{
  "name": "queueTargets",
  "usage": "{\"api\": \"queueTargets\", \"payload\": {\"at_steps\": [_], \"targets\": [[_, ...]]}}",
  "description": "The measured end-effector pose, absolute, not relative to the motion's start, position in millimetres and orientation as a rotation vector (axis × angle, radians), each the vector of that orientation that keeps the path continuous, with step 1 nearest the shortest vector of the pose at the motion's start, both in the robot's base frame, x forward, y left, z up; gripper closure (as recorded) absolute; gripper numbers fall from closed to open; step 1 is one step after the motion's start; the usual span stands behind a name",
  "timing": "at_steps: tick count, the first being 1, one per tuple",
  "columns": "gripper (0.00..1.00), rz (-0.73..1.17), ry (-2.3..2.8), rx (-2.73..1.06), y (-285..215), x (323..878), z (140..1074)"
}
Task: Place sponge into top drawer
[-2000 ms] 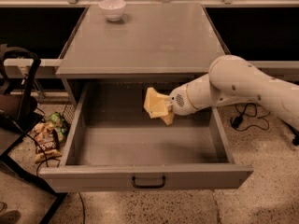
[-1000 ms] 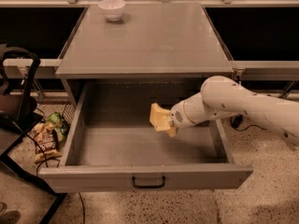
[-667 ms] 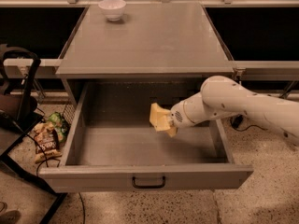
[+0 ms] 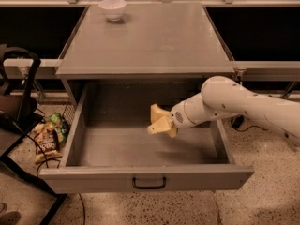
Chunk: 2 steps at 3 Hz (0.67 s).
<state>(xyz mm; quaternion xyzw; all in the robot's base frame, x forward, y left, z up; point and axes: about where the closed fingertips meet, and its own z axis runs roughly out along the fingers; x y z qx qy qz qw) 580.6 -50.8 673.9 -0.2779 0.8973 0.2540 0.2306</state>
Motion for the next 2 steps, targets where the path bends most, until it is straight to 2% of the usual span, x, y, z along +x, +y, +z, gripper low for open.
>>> {"api": "queueTargets", "payload": {"at_steps": [1, 2], "targets": [[0.00, 0.699, 2.468, -0.765, -50.7, 580.6, 673.9], [0.00, 0.693, 2.470, -0.769, -49.2, 581.7, 676.5]]}}
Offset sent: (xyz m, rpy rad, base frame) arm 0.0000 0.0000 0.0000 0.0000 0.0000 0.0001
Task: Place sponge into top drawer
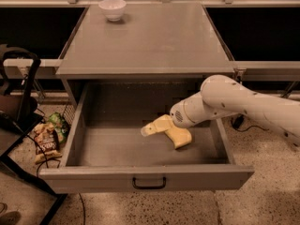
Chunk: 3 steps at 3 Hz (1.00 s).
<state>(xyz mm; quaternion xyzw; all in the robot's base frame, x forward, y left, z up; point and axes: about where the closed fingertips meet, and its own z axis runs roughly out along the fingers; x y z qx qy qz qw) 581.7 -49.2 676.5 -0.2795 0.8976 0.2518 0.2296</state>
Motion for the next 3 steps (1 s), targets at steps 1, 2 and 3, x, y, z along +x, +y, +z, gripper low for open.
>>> {"api": "queueTargets", "payload": {"at_steps": [1, 2, 3], "targets": [[0.00, 0.646, 2.437, -0.780, -54, 576, 708], [0.00, 0.561, 2.390, -0.847, -66, 558, 766], [0.00, 0.481, 2.382, -0.935, -78, 551, 813]]}}
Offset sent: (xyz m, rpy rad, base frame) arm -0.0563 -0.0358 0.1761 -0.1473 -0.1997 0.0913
